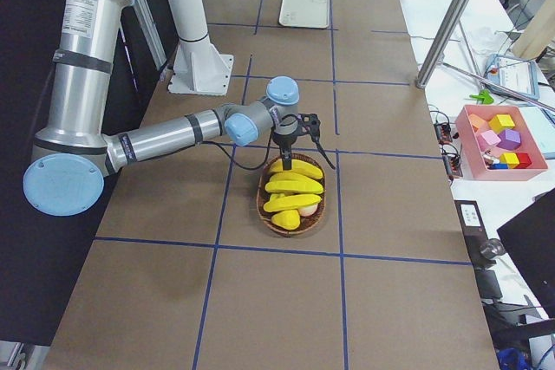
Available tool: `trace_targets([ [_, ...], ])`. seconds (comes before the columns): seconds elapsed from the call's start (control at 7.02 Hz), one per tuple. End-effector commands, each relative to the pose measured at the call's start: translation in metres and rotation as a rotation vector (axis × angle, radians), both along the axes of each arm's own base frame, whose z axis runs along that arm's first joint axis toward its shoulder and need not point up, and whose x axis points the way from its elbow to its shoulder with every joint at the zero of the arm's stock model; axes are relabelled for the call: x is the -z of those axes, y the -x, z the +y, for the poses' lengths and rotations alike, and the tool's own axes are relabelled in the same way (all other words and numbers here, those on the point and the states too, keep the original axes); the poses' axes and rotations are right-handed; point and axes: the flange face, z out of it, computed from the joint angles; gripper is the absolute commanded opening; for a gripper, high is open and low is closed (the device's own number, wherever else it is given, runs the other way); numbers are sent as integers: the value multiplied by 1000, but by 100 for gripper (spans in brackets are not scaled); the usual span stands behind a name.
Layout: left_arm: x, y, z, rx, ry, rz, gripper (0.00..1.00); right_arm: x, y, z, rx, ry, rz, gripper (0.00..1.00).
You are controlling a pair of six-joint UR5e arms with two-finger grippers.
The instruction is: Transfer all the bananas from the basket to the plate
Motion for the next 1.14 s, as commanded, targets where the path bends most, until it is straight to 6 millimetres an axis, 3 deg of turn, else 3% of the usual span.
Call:
trace_targets([
  [0.0, 1, 0, -1, 2, 0, 3, 100, -15, 17, 1, 21, 15, 36, 98],
  [0.43, 2, 0, -2, 2, -1, 1, 100, -19, 21, -1, 23, 16, 45, 81],
  [1.0, -2, 0, -4, 2, 8, 1, 99, -26, 29, -4, 33, 22, 52, 79],
])
